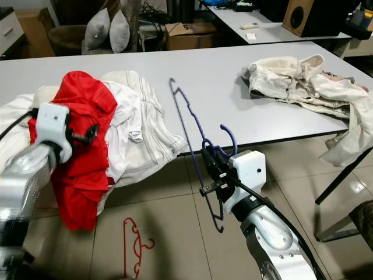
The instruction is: Hang hanger
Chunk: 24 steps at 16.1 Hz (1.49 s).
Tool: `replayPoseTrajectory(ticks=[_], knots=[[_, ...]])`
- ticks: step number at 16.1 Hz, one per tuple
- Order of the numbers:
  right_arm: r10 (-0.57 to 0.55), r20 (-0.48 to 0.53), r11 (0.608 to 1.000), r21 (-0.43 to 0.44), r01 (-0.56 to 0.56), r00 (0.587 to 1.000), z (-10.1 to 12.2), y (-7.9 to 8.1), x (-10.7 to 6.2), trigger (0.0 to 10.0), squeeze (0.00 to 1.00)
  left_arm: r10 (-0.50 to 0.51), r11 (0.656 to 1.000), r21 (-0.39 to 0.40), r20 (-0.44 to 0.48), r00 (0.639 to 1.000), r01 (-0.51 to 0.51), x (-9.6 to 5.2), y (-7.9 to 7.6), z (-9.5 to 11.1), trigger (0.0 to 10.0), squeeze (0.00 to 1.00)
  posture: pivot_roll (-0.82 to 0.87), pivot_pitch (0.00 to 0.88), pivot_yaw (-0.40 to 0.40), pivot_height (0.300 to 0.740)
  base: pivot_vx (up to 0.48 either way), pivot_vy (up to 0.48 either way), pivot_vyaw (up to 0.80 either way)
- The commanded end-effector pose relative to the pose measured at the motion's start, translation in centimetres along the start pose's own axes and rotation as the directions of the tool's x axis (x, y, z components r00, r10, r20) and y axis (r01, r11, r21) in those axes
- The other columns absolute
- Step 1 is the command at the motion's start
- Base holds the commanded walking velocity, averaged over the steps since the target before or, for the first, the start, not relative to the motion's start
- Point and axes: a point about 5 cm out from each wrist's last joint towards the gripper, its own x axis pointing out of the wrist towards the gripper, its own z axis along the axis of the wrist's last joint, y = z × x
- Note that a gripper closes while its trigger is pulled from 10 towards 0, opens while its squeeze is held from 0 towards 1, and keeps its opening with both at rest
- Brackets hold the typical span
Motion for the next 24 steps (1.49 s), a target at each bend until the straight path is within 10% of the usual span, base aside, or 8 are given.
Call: replayPoseTrajectory(ticks=[1,17,24], knots=[[0.018,-0.004,1.000,0.006,-0.018,1.000,0.1,0.0,0.2,10.0,0.00,0.033,0.999,0.000,0.031,0.999,-0.033,0.4,0.9,0.8,0.0,0.00,0.02,0.000,0.022,0.740,0.000,0.000,0.00],[0.009,-0.006,1.000,-0.013,-0.009,1.000,0.1,0.3,0.0,10.0,0.00,-0.009,1.000,-0.011,-0.025,1.000,0.008,1.7,2.7,1.0,0.0,0.00,0.00,0.000,0.045,0.740,0.000,0.000,0.00],[-0.016,0.000,1.000,-0.015,0.016,1.000,0.1,0.3,-0.3,10.0,0.00,-0.109,0.990,0.105,0.172,0.979,0.091,1.3,5.9,5.9,0.0,0.00,-0.01,0.000,0.062,0.740,0.000,0.000,0.00]])
